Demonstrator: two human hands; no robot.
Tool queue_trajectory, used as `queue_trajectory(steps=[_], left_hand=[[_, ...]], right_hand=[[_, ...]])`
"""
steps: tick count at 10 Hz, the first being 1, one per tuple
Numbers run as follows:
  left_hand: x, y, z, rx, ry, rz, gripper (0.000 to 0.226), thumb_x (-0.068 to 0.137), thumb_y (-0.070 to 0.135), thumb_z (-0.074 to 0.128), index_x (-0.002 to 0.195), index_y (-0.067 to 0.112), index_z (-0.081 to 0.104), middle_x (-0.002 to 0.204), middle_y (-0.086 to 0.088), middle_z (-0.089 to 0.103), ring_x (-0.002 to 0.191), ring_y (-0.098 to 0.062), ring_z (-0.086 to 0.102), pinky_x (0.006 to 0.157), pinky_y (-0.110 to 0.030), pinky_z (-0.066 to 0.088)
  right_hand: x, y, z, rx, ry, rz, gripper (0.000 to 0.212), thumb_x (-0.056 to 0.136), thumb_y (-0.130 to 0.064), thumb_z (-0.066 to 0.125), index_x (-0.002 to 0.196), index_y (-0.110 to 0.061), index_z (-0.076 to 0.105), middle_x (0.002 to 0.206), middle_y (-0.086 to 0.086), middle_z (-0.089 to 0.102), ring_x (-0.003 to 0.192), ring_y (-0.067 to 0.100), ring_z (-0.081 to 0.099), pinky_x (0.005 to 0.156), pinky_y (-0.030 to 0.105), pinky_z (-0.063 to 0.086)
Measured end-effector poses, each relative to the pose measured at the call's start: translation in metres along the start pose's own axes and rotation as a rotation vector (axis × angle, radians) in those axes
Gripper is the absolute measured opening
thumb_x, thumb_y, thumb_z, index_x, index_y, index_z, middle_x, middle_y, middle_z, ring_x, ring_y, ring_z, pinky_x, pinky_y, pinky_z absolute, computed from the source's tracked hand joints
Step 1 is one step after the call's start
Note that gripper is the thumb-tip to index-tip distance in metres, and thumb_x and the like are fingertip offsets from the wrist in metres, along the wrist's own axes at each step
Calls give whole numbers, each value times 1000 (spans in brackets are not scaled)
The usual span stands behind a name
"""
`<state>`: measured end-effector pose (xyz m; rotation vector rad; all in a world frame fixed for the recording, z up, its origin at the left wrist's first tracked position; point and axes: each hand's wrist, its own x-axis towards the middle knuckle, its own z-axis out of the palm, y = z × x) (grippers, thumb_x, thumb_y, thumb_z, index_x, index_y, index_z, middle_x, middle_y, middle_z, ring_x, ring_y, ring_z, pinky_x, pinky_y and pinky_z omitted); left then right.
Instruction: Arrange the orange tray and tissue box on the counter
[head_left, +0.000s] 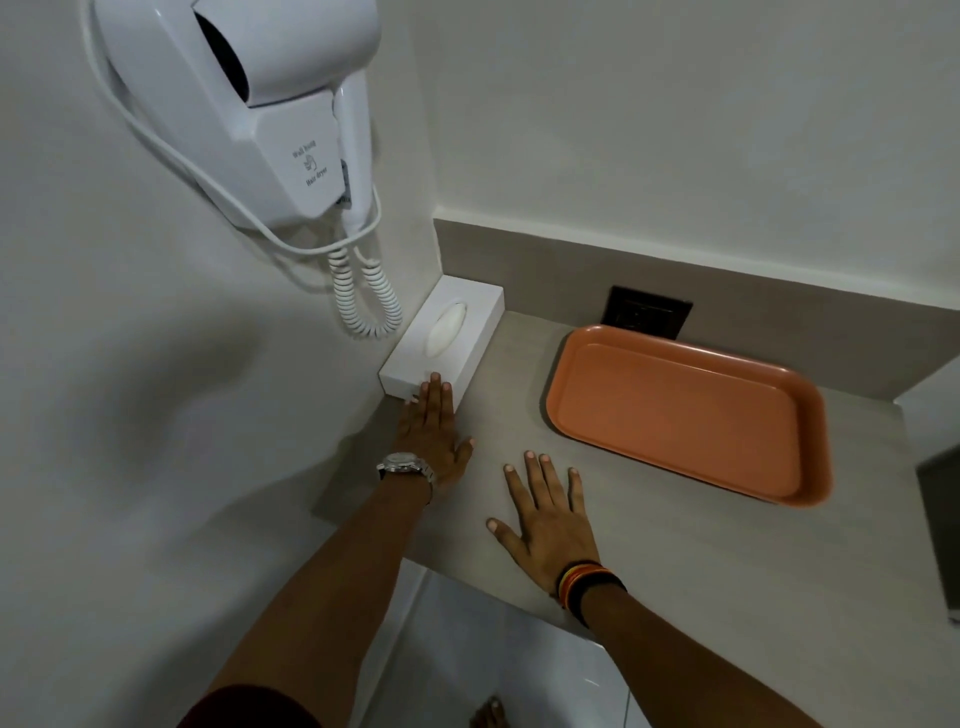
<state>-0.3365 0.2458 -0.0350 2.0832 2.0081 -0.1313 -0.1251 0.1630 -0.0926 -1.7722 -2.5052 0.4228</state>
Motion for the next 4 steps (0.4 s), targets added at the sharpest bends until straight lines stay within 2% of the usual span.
queue_trajectory(steps=[2,3,4], left_hand=[[-8,2,-9,-65,7,-1,85,101,52,33,158,11,-14,167,-11,-20,156,-29,-11,127,-48,-2],[-18,14,-21,-91,71,7,80,100,52,27,160,13,-6,169,-12,-10,157,-31,-2,127,-49,4],[-30,37,-32,-44,247,111,74,101,50,29,161,14,3,170,-11,-1,157,-30,4,127,-49,7]], right_hand=[[0,0,-11,27,-86,-6,83,96,-73,16,163,-28,-2,172,5,-10,159,23,-13,125,56,-13],[-1,5,-25,73,-100,-15,79,100,-62,28,164,-23,1,173,7,-4,159,26,-8,126,55,-9],[-15,10,-46,137,-38,-28,74,102,-50,38,164,-20,9,173,8,5,159,26,2,128,50,-3]])
